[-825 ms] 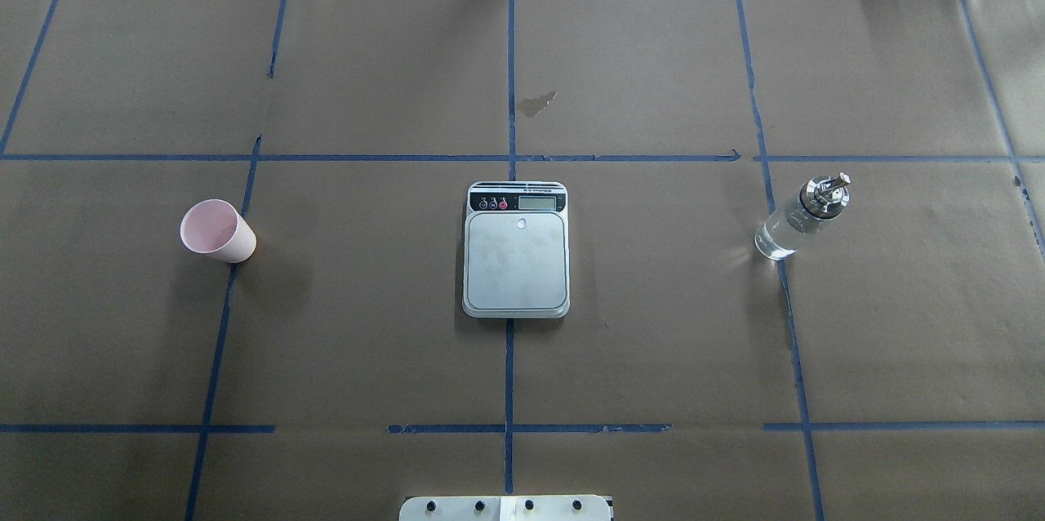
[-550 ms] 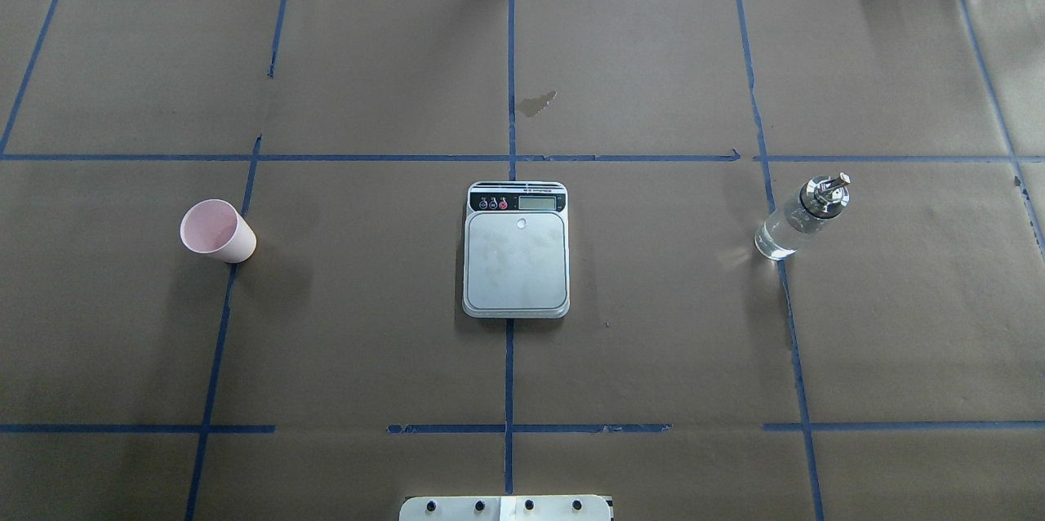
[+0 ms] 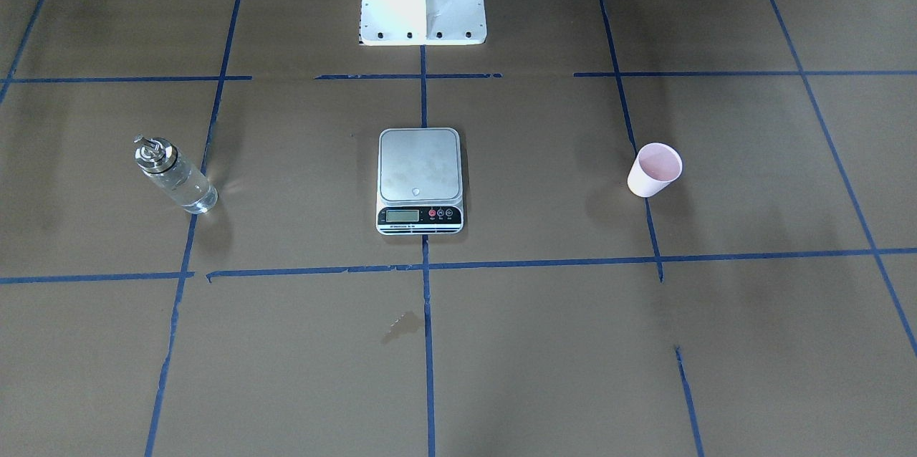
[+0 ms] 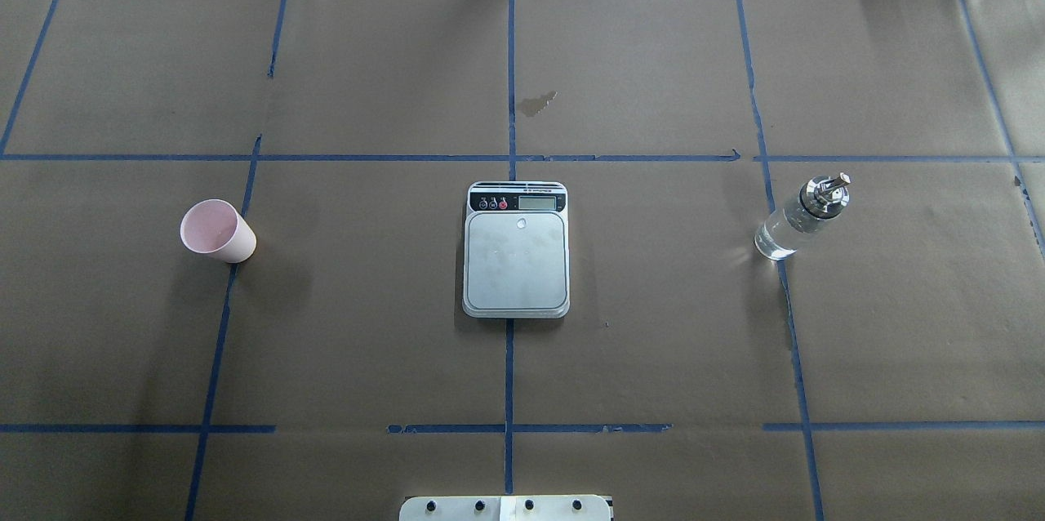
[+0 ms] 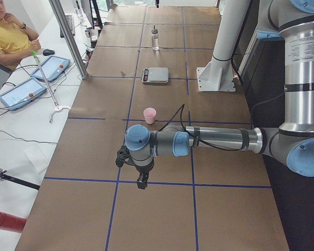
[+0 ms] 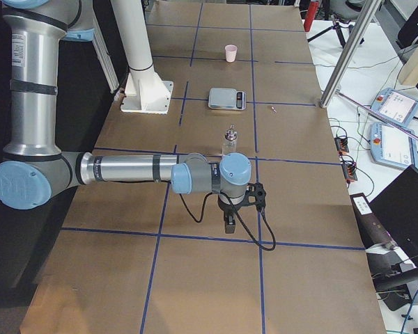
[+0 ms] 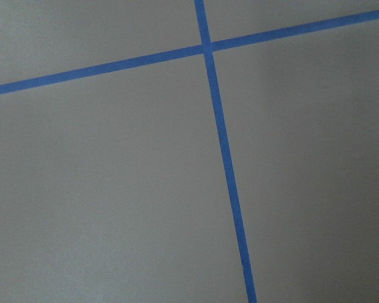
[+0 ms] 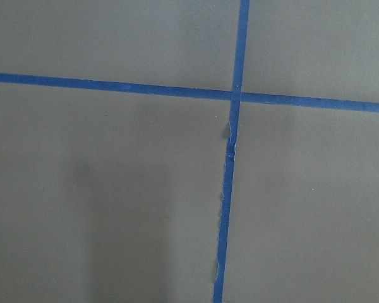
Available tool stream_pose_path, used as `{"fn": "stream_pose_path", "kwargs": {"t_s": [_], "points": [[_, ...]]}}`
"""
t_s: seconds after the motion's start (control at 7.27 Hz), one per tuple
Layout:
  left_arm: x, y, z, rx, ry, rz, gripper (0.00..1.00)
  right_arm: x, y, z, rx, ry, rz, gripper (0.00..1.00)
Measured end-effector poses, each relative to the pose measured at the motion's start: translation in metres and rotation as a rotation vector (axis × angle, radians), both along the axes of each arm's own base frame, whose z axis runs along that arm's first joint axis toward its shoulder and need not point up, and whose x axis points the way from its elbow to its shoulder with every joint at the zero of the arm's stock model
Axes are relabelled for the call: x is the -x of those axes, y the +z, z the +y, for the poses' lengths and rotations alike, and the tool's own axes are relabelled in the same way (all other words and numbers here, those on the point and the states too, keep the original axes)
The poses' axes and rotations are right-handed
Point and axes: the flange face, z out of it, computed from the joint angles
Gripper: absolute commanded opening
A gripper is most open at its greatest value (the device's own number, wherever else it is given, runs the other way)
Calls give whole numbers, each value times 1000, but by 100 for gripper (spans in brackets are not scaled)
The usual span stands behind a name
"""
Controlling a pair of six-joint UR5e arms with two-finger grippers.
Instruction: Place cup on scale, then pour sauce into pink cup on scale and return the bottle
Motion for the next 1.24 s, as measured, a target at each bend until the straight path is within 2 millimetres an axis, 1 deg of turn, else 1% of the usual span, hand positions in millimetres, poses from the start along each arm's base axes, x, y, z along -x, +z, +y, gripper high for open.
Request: {"fn": "stream_pose_path", "kwargs": {"t_s": [0.14,0.28,0.41,0.55,0.69,0.83,0.96,1.1,1.24], "points": [[-7,-9,1,-21,2,75,100,0,-2,3,-2,0,-8,100],[-16,-19,6,-20,1,152,100,1,-5,10,-1,0,-24,100],[-39,-37,7,-23,18,198,100,1,-11,18,-6,2,-35,100],[-82,-60,4,-30,55,227,100,1,-19,24,-16,2,-46,100],[-134,-83,4,-14,75,253,100,2,-25,28,-22,1,-67,100],[-180,-102,8,13,84,281,100,5,-29,31,-19,-2,-99,100],[-221,-119,10,30,82,294,100,6,-32,33,-20,-5,-124,100],[-252,-138,6,51,55,292,100,7,-37,33,-30,-4,-137,100],[-272,-151,4,72,34,290,100,7,-42,33,-43,-1,-144,100]]}}
